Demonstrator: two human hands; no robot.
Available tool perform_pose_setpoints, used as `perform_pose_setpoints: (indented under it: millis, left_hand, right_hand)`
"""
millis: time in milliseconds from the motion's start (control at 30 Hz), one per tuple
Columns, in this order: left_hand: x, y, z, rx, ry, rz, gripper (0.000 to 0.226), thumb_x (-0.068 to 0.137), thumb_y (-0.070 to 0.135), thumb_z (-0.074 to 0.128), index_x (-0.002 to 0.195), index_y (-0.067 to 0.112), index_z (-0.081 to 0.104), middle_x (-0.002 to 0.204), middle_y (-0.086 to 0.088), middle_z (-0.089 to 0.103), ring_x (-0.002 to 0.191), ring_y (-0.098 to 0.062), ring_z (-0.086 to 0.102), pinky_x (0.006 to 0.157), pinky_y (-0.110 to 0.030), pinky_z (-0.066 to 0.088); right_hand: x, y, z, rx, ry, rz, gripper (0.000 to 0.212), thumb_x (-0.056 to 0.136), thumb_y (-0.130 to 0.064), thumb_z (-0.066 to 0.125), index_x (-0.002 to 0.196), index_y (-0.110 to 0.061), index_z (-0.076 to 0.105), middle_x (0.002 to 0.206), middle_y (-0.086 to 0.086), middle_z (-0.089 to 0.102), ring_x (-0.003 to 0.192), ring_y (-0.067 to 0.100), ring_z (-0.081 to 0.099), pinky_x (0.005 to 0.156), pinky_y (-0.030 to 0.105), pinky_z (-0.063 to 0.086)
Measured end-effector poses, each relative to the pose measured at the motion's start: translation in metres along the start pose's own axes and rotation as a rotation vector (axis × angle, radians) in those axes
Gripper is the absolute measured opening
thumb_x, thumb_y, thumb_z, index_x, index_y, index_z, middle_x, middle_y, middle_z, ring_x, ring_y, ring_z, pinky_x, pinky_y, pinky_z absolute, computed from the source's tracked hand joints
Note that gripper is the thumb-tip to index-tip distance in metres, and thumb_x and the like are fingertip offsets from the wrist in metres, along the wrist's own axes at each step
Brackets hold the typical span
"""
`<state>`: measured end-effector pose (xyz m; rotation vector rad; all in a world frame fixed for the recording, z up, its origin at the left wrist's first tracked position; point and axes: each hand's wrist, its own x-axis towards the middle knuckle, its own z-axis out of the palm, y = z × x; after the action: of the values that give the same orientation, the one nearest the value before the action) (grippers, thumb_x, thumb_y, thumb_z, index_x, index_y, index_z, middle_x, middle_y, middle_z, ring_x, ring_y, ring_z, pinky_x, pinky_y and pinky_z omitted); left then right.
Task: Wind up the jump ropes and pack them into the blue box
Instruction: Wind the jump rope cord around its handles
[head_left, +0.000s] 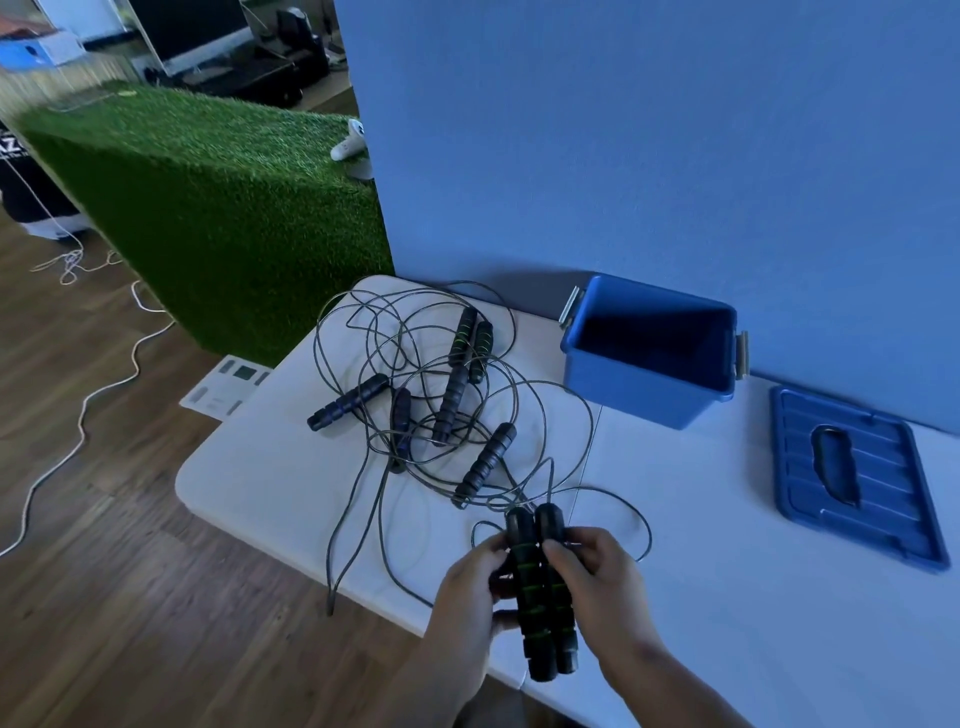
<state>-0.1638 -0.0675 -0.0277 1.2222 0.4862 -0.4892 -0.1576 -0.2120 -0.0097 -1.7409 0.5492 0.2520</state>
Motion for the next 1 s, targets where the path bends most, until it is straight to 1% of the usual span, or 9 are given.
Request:
perform_pose_setpoints:
  millis: [133, 400, 467, 600, 700, 767, 800, 900, 1000]
  left_hand:
    - [0.006, -0.005, -0.003, 0.076, -0.01, 0.029, 0.029, 0.102, 0.02, 0.052, 0.124, 0.02, 0.071, 0.114, -0.004, 0.075, 0.098, -0.014, 0.073, 0.082, -0.035, 0.056]
    - [0.008, -0.007, -0.001, 0.236, -0.007, 0.148, 0.033, 0.105, 0.02, 0.05, 0.13, 0.03, 0.068, 0.123, 0.008, 0.073, 0.112, -0.007, 0.068, 0.083, -0.021, 0.055]
    - [0.011, -0.009, 0.0, 0.29, 0.001, 0.185, 0.032, 0.104, 0.024, 0.052, 0.13, 0.032, 0.068, 0.124, 0.01, 0.072, 0.114, -0.006, 0.067, 0.087, -0.023, 0.055]
    - [0.011, -0.009, 0.007, 0.425, 0.012, 0.29, 0.05, 0.082, 0.056, 0.058, 0.128, 0.04, 0.066, 0.125, 0.012, 0.068, 0.117, -0.007, 0.063, 0.098, -0.031, 0.054]
    - [0.009, -0.005, 0.019, 0.466, 0.023, 0.378, 0.065, 0.071, 0.068, 0.057, 0.127, 0.037, 0.067, 0.129, 0.005, 0.063, 0.117, -0.011, 0.06, 0.094, -0.023, 0.052]
    - [0.008, 0.001, 0.027, 0.468, 0.04, 0.403, 0.072, 0.07, 0.07, 0.054, 0.129, 0.031, 0.066, 0.129, 0.004, 0.062, 0.117, -0.009, 0.059, 0.091, -0.016, 0.049]
    - [0.007, 0.005, 0.03, 0.473, 0.043, 0.419, 0.073, 0.07, 0.069, 0.052, 0.129, 0.029, 0.066, 0.128, 0.005, 0.063, 0.116, -0.007, 0.059, 0.09, -0.014, 0.048]
    - [0.007, 0.013, 0.035, 0.548, 0.04, 0.491, 0.065, 0.075, 0.063, 0.048, 0.129, 0.03, 0.066, 0.127, 0.006, 0.064, 0.116, -0.006, 0.058, 0.091, -0.012, 0.046]
    - [0.005, 0.018, 0.039, 0.608, 0.052, 0.54, 0.062, 0.077, 0.059, 0.046, 0.127, 0.029, 0.066, 0.126, 0.009, 0.064, 0.112, -0.001, 0.057, 0.089, -0.008, 0.043]
  right_hand:
    - [0.002, -0.002, 0.001, -0.039, 0.012, -0.009, 0.005, 0.092, -0.026, 0.071, 0.097, -0.026, 0.071, 0.09, -0.011, 0.077, 0.08, 0.003, 0.071, 0.078, 0.033, 0.059]
    - [0.007, -0.009, 0.0, -0.072, -0.048, 0.0, 0.018, 0.096, -0.019, 0.061, 0.099, -0.033, 0.073, 0.086, -0.008, 0.078, 0.083, 0.014, 0.074, 0.085, 0.046, 0.061]
    - [0.007, -0.014, 0.0, 0.006, -0.084, 0.022, 0.022, 0.099, -0.018, 0.055, 0.097, -0.023, 0.077, 0.088, 0.001, 0.078, 0.086, 0.024, 0.075, 0.086, 0.05, 0.061]
    - [0.003, -0.031, 0.003, 0.226, -0.195, 0.144, 0.039, 0.105, -0.036, 0.046, 0.102, -0.01, 0.075, 0.096, 0.011, 0.079, 0.089, 0.031, 0.076, 0.091, 0.051, 0.059]
    - [0.003, -0.042, 0.007, 0.354, -0.183, 0.25, 0.048, 0.101, -0.049, 0.051, 0.106, -0.006, 0.072, 0.094, 0.014, 0.078, 0.089, 0.031, 0.076, 0.087, 0.05, 0.06]
    - [0.004, -0.052, 0.005, 0.449, -0.178, 0.295, 0.048, 0.1, -0.048, 0.053, 0.102, -0.003, 0.071, 0.084, 0.015, 0.076, 0.076, 0.028, 0.076, 0.069, 0.042, 0.061]
    - [0.006, -0.057, 0.001, 0.489, -0.18, 0.315, 0.047, 0.1, -0.047, 0.055, 0.095, -0.004, 0.073, 0.079, 0.015, 0.074, 0.072, 0.028, 0.075, 0.069, 0.042, 0.06]
    - [0.014, -0.067, -0.01, 0.617, -0.197, 0.379, 0.047, 0.094, -0.05, 0.061, 0.073, -0.011, 0.078, 0.081, 0.016, 0.073, 0.076, 0.032, 0.074, 0.092, 0.054, 0.055]
    - [0.019, -0.073, -0.016, 0.65, -0.192, 0.381, 0.043, 0.091, -0.052, 0.065, 0.083, -0.011, 0.074, 0.087, 0.018, 0.072, 0.078, 0.035, 0.074, 0.081, 0.054, 0.058]
